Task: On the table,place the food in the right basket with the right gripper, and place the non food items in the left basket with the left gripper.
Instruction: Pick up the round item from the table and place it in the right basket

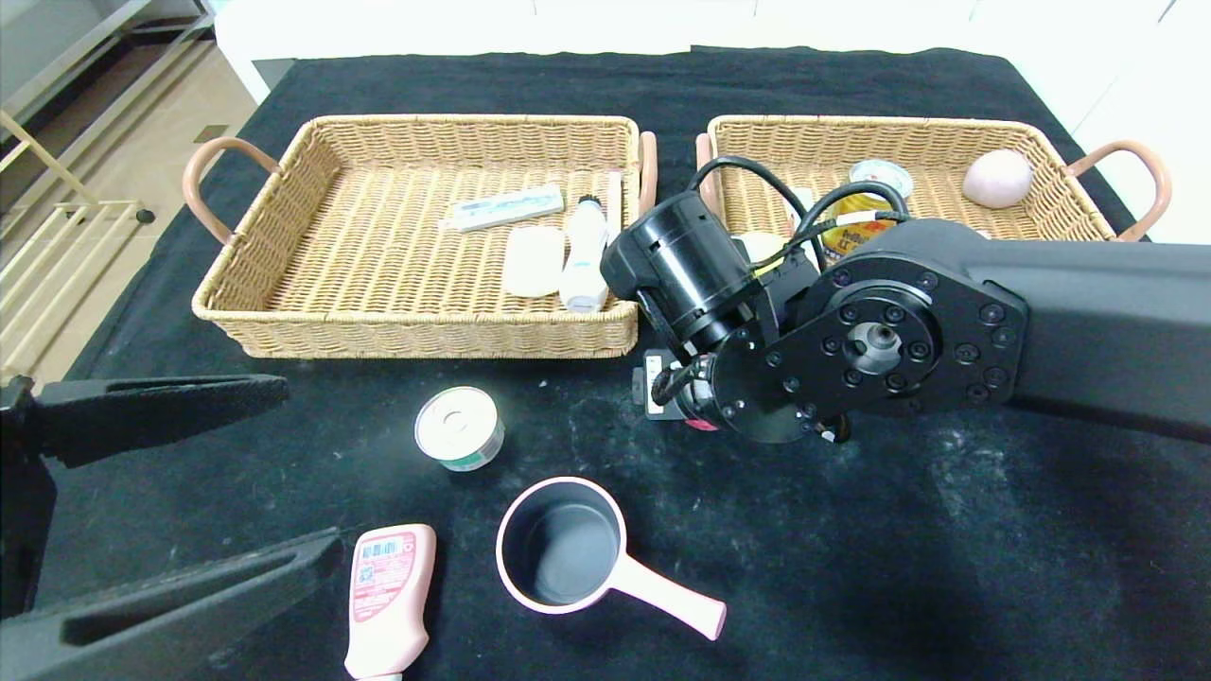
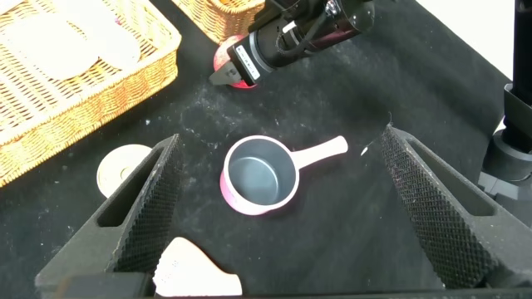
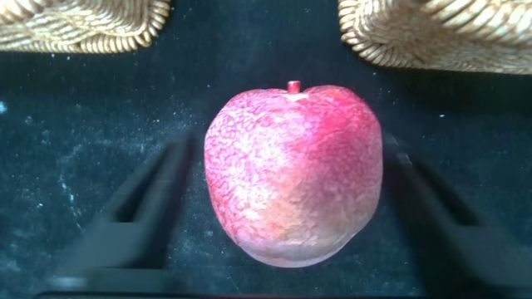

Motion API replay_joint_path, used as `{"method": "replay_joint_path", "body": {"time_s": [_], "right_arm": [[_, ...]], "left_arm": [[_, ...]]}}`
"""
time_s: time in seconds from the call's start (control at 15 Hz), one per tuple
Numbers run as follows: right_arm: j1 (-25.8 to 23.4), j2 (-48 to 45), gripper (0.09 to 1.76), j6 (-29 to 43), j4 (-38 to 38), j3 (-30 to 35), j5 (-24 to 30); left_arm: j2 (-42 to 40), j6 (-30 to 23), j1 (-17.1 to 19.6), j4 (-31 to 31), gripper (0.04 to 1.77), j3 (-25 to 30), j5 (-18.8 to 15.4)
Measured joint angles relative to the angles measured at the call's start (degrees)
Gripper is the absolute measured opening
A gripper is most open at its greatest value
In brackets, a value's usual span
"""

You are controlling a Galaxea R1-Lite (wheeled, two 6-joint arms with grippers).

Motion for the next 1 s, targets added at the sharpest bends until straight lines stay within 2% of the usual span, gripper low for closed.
{"method": "replay_joint_path", "body": {"time_s": [0.07,0.2,1.0], "right_arm": [[0.0,0.1,1.29,0.0,0.0,0.0,0.0],[-0.1,0.1,1.18,-0.1,0.0,0.0,0.0],[-0.3,0.1,1.16,0.0,0.0,0.1,0.1]], "left_arm": [[0.0,0.0,0.0,0.0,1.72,0.0,0.0],[0.0,0.1,0.0,0.0,1.72,0.0,0.0],[0.0,0.1,-0.8,0.3,1.72,0.1,0.1]]}}
